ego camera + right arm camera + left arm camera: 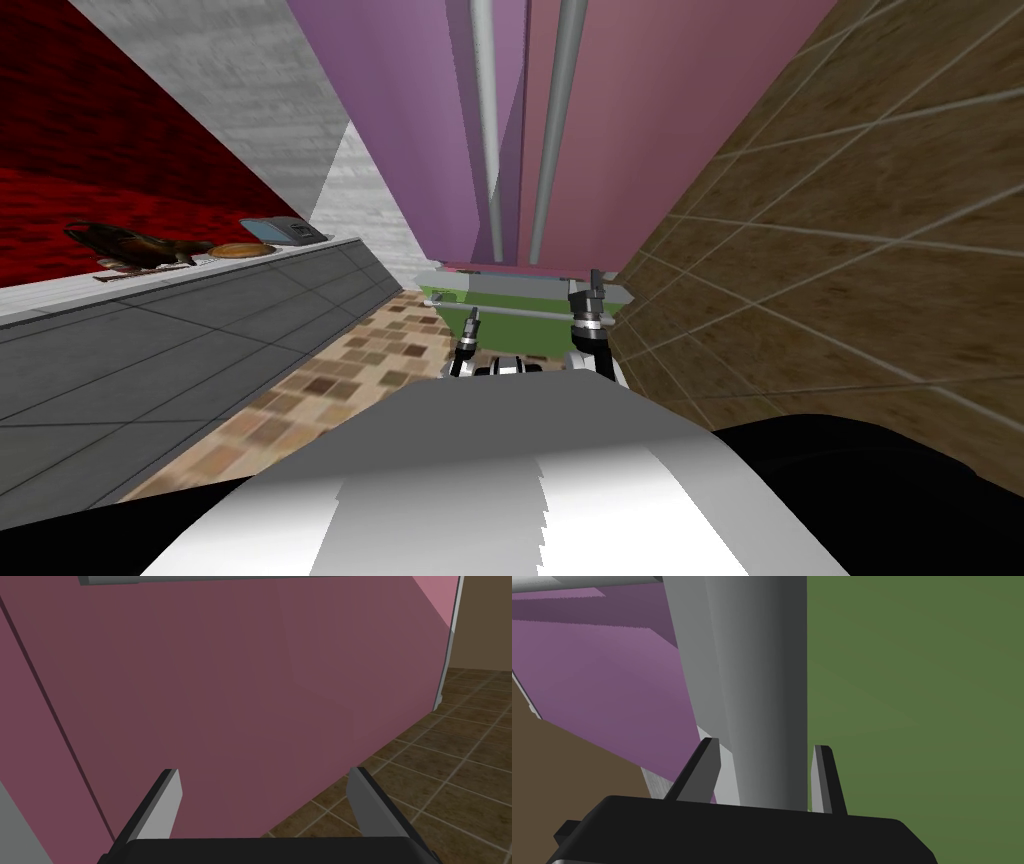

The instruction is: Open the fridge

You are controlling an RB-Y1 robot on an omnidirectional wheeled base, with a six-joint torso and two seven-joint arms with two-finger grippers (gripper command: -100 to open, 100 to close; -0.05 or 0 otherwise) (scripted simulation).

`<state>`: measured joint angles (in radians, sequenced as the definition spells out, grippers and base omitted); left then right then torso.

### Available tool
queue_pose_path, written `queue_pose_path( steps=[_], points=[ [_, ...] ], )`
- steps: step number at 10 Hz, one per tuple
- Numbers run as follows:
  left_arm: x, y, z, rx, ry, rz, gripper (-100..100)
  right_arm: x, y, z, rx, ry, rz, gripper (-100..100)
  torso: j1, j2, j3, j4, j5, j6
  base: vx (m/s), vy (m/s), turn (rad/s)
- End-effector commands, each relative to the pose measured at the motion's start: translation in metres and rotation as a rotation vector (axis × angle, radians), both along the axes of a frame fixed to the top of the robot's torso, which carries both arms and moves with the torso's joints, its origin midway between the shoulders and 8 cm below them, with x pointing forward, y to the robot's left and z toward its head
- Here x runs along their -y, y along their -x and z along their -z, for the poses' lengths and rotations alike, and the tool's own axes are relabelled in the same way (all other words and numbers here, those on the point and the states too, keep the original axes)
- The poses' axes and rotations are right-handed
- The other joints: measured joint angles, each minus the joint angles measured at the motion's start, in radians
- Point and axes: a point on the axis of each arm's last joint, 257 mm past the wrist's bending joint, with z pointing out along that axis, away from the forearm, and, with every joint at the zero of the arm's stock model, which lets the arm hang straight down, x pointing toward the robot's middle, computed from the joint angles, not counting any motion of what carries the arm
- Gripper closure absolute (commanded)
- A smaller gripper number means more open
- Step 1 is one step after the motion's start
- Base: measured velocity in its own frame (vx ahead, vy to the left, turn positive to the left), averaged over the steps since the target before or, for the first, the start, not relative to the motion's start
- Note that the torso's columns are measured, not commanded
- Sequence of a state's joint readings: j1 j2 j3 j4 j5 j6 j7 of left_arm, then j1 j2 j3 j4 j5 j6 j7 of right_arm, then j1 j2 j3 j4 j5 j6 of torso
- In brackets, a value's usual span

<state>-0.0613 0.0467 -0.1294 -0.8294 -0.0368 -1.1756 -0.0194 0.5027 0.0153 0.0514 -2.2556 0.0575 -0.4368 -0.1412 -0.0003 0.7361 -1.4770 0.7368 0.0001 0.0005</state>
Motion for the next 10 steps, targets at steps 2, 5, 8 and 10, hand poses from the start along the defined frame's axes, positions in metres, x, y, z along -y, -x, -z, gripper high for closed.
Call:
queue_pose_path(
  steps=[2, 5, 8, 10],
  points=[
    [0.005, -0.019, -0.009, -0.007, 0.000, 0.011, 100, 0.000, 0.000, 0.000, 0.000, 0.000, 0.000, 0, 0.002, 0.009, 0.005, 0.002, 0.000, -0.002, -0.197, 0.031, 0.027],
    [0.009, -0.026, -0.009, -0.024, -0.004, 0.019, 100, 0.000, 0.000, 0.000, 0.000, 0.000, 0.000, 0, 0.000, 0.008, 0.004, 0.008, -0.002, -0.003, -0.191, 0.031, 0.020],
    [-0.058, -0.005, -0.005, -0.030, 0.025, -0.108, 100, 0.000, 0.000, 0.000, 0.000, 0.000, 0.000, 0, -0.002, 0.001, 0.000, 0.002, -0.001, 0.001, -0.078, -0.014, -0.367],
    [-0.083, 0.006, -0.004, -0.030, 0.030, -0.156, 100, 0.000, 0.000, 0.000, 0.000, 0.000, 0.000, 0, -0.003, 0.002, 0.001, 0.002, -0.001, 0.001, -0.064, -0.020, -0.234]
  ],
)
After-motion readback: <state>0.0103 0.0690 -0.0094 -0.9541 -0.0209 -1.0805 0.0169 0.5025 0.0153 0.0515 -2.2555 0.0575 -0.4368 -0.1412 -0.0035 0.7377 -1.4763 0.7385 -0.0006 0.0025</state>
